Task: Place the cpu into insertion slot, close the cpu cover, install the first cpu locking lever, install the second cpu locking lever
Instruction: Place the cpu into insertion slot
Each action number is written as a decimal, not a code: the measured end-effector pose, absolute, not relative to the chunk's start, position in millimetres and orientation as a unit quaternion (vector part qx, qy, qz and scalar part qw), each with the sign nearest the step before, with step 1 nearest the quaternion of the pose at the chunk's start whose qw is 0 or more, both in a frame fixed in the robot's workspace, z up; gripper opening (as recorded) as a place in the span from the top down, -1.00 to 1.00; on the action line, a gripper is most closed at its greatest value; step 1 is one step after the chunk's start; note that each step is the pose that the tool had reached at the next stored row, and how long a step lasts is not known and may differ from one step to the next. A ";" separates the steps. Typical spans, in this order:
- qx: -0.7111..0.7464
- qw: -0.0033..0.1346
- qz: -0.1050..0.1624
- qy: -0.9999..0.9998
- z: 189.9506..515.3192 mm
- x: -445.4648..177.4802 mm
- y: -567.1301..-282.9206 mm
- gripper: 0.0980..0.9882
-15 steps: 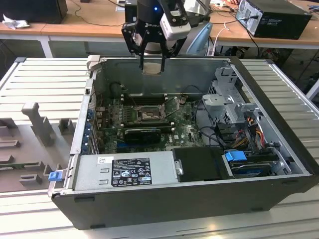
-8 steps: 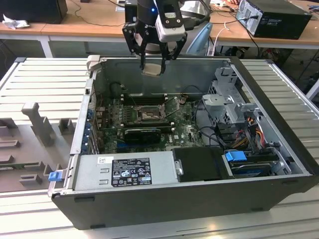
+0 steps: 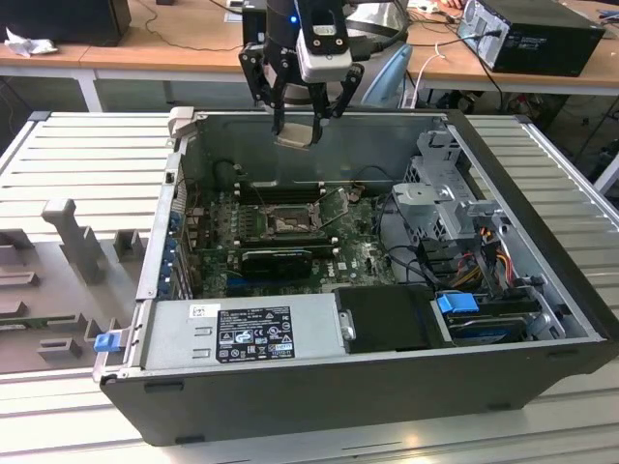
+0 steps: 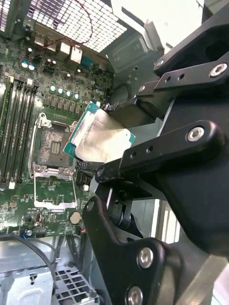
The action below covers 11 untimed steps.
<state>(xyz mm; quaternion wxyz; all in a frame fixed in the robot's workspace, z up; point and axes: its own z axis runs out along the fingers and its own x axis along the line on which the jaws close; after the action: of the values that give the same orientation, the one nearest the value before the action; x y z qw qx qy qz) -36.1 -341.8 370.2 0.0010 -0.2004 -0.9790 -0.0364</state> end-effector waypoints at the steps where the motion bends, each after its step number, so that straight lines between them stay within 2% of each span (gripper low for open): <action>1: -0.207 0.001 -0.036 -0.978 370.2 -36.1 -341.8 0.03; 11: -0.251 -0.001 -0.036 -0.967 370.0 -36.2 -341.8 0.03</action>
<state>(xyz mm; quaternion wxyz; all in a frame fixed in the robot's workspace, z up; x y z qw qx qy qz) -36.2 -341.8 370.0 -0.0008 -0.2510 -0.9673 -0.0364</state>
